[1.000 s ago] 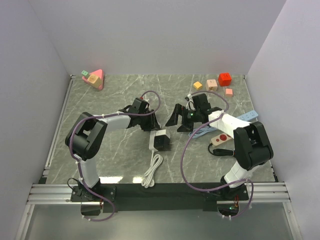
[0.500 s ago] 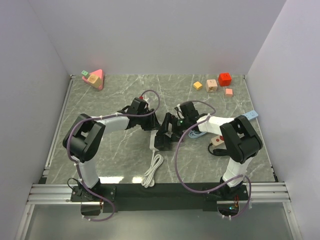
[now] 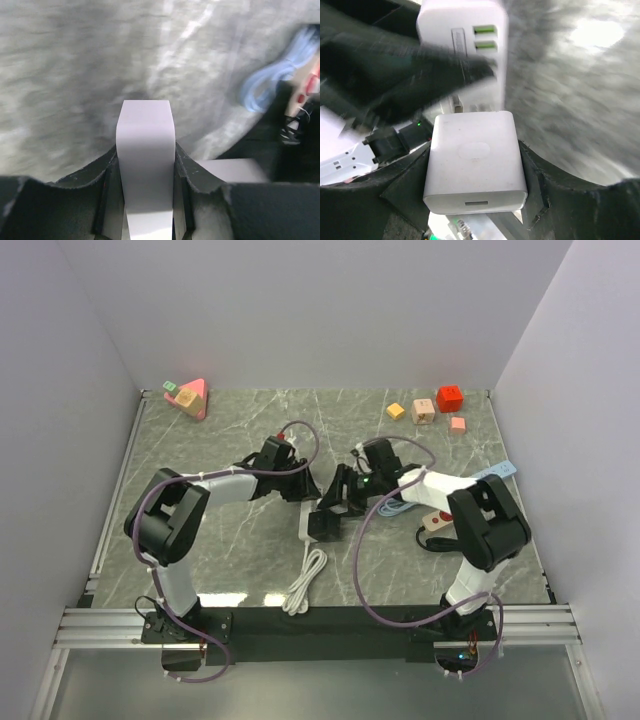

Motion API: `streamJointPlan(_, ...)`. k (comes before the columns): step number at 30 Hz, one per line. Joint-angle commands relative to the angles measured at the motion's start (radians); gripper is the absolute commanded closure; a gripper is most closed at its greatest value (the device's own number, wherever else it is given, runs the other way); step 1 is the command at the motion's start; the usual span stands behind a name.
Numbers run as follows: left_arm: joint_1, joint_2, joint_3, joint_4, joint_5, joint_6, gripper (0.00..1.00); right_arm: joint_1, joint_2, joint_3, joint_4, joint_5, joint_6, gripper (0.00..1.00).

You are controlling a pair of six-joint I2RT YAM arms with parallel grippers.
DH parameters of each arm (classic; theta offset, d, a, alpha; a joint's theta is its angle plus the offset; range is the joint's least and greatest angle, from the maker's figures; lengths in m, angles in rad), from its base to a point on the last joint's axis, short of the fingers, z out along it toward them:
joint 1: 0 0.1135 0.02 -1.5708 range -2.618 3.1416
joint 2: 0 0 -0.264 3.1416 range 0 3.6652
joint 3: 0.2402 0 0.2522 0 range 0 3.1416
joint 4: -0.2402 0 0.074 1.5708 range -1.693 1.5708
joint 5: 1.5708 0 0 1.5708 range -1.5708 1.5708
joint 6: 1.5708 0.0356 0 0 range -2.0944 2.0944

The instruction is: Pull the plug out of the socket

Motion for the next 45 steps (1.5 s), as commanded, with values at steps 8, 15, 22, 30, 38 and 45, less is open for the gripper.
streamJointPlan(8,0.114,-0.004,-0.083,-0.04,-0.026,0.062,1.0,-0.257,-0.183,0.028,-0.168,-0.024,-0.134,1.0)
streamJointPlan(15,0.118,-0.048,-0.022,-0.077,-0.012,0.062,0.99,-0.419,-0.147,0.106,-0.211,0.249,-0.011,1.0)
streamJointPlan(22,0.122,-0.099,0.003,-0.094,0.034,0.042,0.99,-0.472,0.124,0.411,-0.142,0.313,0.118,1.0)
streamJointPlan(30,0.122,-0.099,0.001,-0.097,0.049,0.014,0.99,-0.495,0.494,0.822,-0.139,0.417,0.337,0.4)
streamJointPlan(38,0.122,-0.072,0.056,-0.131,0.031,0.016,0.99,-0.52,0.629,1.06,-0.1,0.453,0.416,0.07)
streamJointPlan(45,0.123,-0.041,0.107,-0.155,0.006,0.011,0.99,-0.578,0.477,1.017,-0.176,0.378,0.342,0.04)
